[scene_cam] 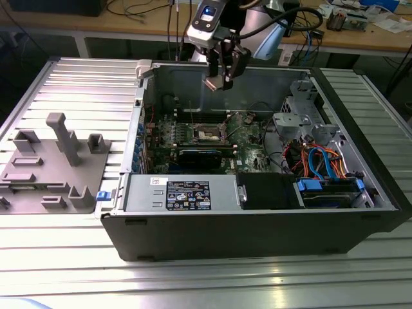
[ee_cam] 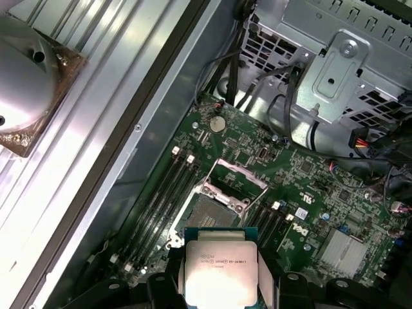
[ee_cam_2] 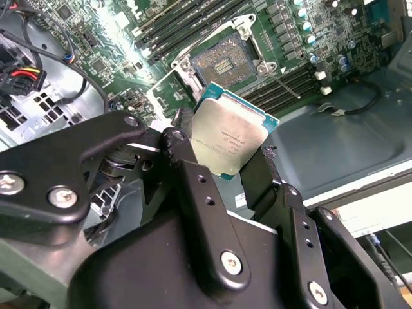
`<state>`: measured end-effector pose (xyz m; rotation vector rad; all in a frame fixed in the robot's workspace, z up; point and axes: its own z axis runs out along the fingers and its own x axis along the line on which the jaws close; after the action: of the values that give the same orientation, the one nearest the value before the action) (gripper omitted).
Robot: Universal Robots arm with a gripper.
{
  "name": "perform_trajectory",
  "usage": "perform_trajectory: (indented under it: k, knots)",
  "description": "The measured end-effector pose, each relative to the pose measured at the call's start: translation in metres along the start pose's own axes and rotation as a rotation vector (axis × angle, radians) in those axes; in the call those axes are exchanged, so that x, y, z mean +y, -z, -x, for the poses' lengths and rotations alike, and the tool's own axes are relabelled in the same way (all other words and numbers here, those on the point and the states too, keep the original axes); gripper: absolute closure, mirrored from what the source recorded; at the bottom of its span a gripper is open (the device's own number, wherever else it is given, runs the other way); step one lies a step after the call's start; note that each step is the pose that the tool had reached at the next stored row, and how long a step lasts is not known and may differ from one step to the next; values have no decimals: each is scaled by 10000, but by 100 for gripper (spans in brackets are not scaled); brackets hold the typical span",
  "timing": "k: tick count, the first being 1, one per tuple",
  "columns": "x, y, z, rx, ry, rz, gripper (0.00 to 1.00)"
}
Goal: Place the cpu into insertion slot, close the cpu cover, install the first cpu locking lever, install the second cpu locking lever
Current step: 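Place the cpu into insertion slot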
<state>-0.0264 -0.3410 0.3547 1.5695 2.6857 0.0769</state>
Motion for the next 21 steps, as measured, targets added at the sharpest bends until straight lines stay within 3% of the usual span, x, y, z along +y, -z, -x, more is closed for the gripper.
perform_trajectory:
  k: [3, 6, 15, 21]
  knots:
    - [0, -3, 0, -11, -187, 1, 46]
    - [-1, -18, 0, -37, -658, 0, 46]
    - [-2, -32, 0, -53, -988, 2, 46]
    - [-3, -46, 0, -110, -1966, 0, 46]
